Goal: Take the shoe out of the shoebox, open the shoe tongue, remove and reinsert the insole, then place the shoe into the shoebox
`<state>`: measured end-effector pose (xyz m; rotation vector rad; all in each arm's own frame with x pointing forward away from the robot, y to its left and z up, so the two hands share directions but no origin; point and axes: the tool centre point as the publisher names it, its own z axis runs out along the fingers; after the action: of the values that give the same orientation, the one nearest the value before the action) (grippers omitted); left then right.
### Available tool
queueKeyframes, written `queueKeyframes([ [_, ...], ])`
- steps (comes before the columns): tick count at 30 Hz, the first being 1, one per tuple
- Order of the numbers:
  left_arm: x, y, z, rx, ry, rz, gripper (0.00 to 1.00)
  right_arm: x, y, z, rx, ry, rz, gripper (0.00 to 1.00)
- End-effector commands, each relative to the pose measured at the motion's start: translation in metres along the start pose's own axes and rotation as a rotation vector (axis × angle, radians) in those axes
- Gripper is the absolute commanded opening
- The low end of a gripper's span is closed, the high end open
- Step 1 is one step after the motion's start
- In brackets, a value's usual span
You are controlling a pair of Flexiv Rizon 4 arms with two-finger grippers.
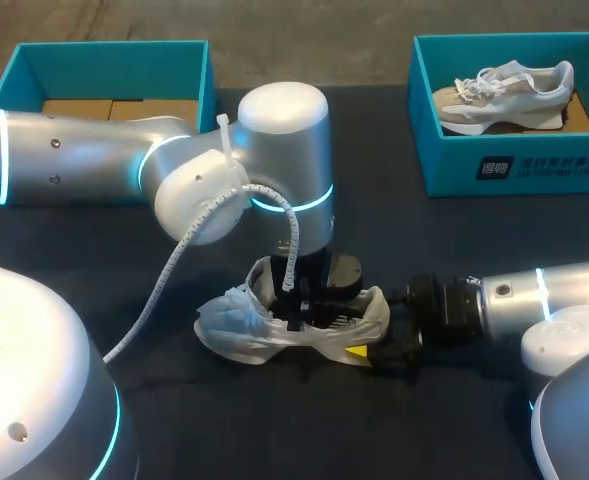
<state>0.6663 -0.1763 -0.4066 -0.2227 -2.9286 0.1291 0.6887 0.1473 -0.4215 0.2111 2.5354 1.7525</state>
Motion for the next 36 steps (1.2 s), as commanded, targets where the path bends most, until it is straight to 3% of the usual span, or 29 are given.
queueKeyframes([
  [1, -0.002, 0.002, 0.001, 0.0, -0.024, -0.003, 0.25, 0.001, 0.002, 0.001, 0.006, 0.0, 0.001, 0.0],
  [18, -0.026, -0.002, 0.014, -0.036, -0.185, -0.022, 0.29, 0.001, 0.002, 0.001, 0.006, 0.0, 0.001, 0.0],
  [24, -0.031, -0.001, 0.018, -0.062, -0.23, -0.036, 0.22, 0.001, 0.002, 0.001, 0.006, 0.0, 0.001, 0.0],
  [28, -0.034, 0.0, 0.019, -0.071, -0.257, -0.054, 0.0, 0.001, 0.002, 0.001, 0.006, 0.0, 0.001, 0.0],
  [36, -0.044, 0.01, 0.004, 0.001, -0.238, -0.098, 0.0, 0.001, 0.002, 0.001, 0.006, 0.0, 0.001, 0.0],
])
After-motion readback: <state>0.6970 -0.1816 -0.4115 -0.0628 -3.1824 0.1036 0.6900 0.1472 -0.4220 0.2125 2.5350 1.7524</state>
